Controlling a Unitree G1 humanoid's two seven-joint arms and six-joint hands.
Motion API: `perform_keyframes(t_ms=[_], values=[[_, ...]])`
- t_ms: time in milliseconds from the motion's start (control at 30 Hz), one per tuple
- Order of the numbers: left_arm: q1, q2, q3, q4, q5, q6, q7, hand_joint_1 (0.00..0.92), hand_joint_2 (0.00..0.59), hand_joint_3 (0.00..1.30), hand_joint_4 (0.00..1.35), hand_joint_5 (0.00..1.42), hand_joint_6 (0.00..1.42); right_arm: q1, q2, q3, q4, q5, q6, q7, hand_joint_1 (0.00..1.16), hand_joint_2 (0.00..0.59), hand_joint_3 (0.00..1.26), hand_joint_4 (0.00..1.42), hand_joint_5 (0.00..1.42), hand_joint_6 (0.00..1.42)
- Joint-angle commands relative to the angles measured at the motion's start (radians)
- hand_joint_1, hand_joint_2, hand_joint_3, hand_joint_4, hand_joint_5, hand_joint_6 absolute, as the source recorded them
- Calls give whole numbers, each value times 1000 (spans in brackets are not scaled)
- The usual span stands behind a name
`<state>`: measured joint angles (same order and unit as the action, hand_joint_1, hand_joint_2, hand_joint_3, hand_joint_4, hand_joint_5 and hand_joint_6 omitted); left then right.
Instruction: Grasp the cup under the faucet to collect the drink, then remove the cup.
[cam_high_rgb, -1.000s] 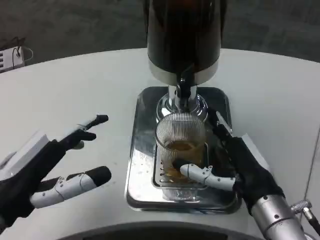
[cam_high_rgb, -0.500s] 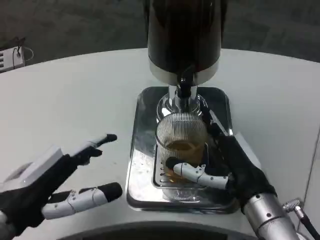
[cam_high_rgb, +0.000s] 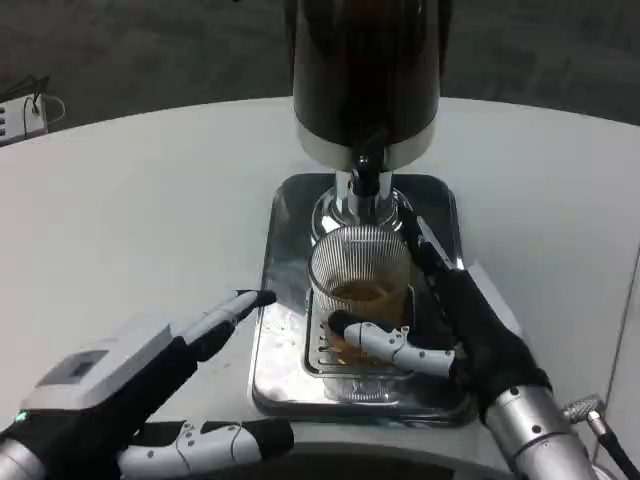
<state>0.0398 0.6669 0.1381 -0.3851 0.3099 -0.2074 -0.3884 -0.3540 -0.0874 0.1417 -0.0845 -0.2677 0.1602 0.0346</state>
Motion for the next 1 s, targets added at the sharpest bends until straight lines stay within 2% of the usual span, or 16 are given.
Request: perform_keyframes(t_ms=[33, 200, 567, 800, 1000], values=[[41, -1, 10, -40, 4, 37, -15, 0, 74, 62, 0, 91, 158, 1, 6, 1, -9, 14, -24, 1, 832, 212, 0, 0, 0, 16], [69, 1, 13, -64, 1, 58, -20, 0, 73, 62, 0, 90, 157, 6, 6, 7, -13, 18, -27, 1, 832, 212, 0, 0, 0, 16], [133, 3, 42, -111, -8, 90, -36, 0, 73, 61, 0, 89, 157, -30, 46, 31, 38, -19, -20, -63, 831, 212, 0, 0, 0, 9], [143, 4, 56, -120, -9, 108, -49, 0, 73, 61, 0, 89, 157, -51, 73, 42, 75, -42, -11, -103, 830, 213, 0, 0, 0, 3], [130, 7, 56, -110, -8, 122, -57, 0, 73, 61, 0, 89, 157, -61, 78, 50, 96, -69, -15, -125, 830, 213, 0, 0, 0, 2]])
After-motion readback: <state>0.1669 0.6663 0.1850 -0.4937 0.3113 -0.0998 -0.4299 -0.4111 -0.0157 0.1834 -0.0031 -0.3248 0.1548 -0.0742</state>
